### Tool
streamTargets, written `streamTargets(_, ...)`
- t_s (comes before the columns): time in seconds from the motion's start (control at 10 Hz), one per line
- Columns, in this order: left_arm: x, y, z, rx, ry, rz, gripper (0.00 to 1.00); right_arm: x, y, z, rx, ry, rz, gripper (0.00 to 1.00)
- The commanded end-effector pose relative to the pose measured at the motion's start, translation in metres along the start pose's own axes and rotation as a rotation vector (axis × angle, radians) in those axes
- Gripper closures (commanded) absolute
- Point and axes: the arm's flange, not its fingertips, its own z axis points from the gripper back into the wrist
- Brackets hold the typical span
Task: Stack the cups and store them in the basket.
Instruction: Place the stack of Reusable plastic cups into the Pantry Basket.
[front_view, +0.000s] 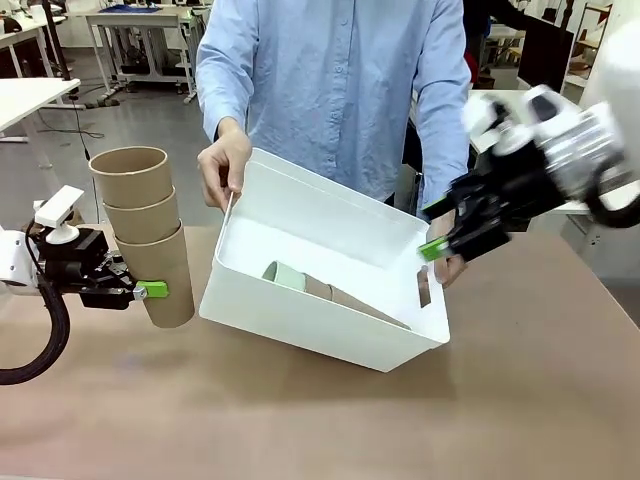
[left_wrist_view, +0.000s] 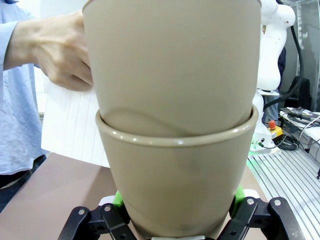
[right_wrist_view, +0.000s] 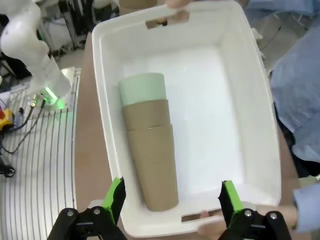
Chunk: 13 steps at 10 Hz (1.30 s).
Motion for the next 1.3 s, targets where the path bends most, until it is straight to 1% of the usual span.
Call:
streamTargets(0.0,0.005,-0.001,0.0,-0.005,-0.003,-0.012,0.15,-0.017,-0.018,0.05,0.002,-0.046,-0.05,0.0)
streamTargets(0.1,0.005,-0.001,0.0,-0.005,-0.003,-0.012,0.15,-0.035,-0.029,0.076,0.003,-0.077,-0.061,0.0)
streamTargets(0.2,0.005,-0.001,0.0,-0.005,-0.003,-0.012,0.15,-0.052,-0.038,0.094,0.008,-0.088,-0.075,0.0)
streamTargets(0.3,0.005,-0.001,0.0,-0.005,-0.003,-0.012,0.15,-0.068,-0.041,0.107,0.02,-0.09,-0.073,0.0)
streamTargets(0.5,0.005,-0.001,0.0,-0.005,-0.003,-0.012,0.15,-0.09,-0.037,0.127,0.021,-0.121,-0.044,0.0)
streamTargets(0.7,0.005,-0.001,0.0,-0.005,-0.003,-0.012,0.15,-0.099,-0.028,0.142,0.007,-0.145,-0.012,0.0)
streamTargets(0.8,0.005,-0.001,0.0,-0.005,-0.003,-0.012,0.15,-0.098,-0.026,0.145,-0.041,-0.161,-0.006,0.0)
streamTargets(0.9,0.005,-0.001,0.0,-0.005,-0.003,-0.012,0.15,-0.094,-0.034,0.134,0.009,-0.14,-0.046,0.0)
streamTargets(1.2,0.005,-0.001,0.0,-0.005,-0.003,-0.012,0.15,-0.094,-0.034,0.134,0.009,-0.14,-0.046,0.0)
